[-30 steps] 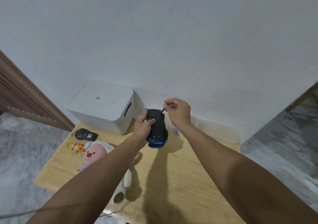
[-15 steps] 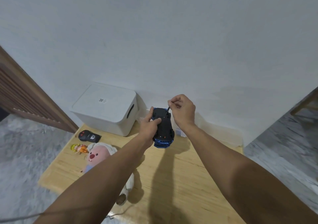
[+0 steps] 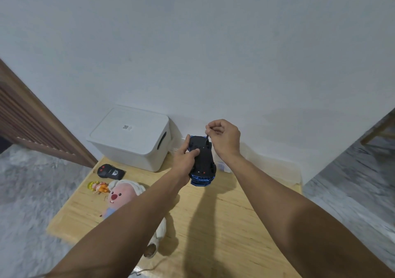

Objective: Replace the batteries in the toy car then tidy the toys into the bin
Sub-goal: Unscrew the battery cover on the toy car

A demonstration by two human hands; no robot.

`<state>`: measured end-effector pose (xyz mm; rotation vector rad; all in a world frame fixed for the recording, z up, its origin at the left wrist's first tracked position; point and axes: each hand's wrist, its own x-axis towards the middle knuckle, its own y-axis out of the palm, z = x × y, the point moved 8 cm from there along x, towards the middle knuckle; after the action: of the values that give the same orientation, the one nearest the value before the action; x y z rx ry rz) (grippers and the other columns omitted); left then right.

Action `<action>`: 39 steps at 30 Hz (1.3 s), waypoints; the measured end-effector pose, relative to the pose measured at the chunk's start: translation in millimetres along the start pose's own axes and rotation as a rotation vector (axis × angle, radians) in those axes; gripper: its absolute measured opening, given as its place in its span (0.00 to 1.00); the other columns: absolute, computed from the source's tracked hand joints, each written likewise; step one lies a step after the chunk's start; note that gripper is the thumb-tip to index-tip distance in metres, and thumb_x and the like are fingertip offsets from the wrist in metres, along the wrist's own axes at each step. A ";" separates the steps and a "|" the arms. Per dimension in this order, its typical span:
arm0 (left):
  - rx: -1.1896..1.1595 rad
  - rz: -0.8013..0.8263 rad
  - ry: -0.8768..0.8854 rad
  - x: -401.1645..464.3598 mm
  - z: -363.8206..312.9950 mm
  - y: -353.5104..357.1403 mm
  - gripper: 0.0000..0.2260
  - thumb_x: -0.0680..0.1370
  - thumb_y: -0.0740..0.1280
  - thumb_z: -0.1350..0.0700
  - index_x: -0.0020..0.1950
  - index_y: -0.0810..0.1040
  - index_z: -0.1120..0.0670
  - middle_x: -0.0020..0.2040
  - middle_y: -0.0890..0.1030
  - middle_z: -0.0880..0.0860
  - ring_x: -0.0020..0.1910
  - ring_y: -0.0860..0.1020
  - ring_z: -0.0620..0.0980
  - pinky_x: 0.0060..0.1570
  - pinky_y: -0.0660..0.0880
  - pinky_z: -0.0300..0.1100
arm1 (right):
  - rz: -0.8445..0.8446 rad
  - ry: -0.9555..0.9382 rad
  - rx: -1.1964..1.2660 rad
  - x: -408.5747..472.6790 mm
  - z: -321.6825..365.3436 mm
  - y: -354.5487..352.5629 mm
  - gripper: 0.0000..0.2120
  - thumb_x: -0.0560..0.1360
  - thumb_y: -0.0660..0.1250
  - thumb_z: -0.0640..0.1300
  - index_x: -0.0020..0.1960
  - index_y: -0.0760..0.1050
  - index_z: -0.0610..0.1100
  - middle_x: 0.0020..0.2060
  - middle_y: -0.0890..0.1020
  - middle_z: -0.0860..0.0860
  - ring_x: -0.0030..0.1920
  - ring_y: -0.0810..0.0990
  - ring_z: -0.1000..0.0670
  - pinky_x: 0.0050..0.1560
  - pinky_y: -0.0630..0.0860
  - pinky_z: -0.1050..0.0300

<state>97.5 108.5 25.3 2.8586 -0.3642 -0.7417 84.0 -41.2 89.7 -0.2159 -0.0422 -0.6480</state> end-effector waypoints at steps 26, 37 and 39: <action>-0.015 0.002 -0.011 -1.8 3.2 -0.8 0.28 0.79 0.64 0.64 0.75 0.65 0.42 0.63 0.78 0.53 0.55 0.81 0.59 0.54 0.79 0.56 | -0.012 0.043 0.018 4.8 -2.5 2.0 0.06 0.71 0.74 0.38 0.41 0.81 0.48 0.36 0.83 0.54 0.38 0.82 0.56 0.43 0.78 0.63; -0.003 0.003 -0.004 -5.0 0.6 2.3 0.27 0.79 0.64 0.64 0.75 0.66 0.43 0.63 0.78 0.51 0.55 0.80 0.57 0.54 0.79 0.55 | -0.013 0.031 -0.004 1.6 -5.9 3.0 0.06 0.72 0.72 0.39 0.49 0.84 0.46 0.38 0.83 0.58 0.41 0.83 0.59 0.49 0.78 0.63; 0.006 0.005 -0.004 -5.3 0.9 1.9 0.27 0.79 0.64 0.64 0.75 0.65 0.43 0.59 0.79 0.50 0.55 0.80 0.57 0.54 0.79 0.54 | 0.000 0.050 -0.019 3.7 -7.6 4.1 0.07 0.75 0.69 0.38 0.51 0.83 0.45 0.39 0.84 0.54 0.41 0.83 0.56 0.48 0.79 0.62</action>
<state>92.2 108.1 27.4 2.8615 -0.3749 -0.7463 89.2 -41.9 81.9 -0.2179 0.0119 -0.6536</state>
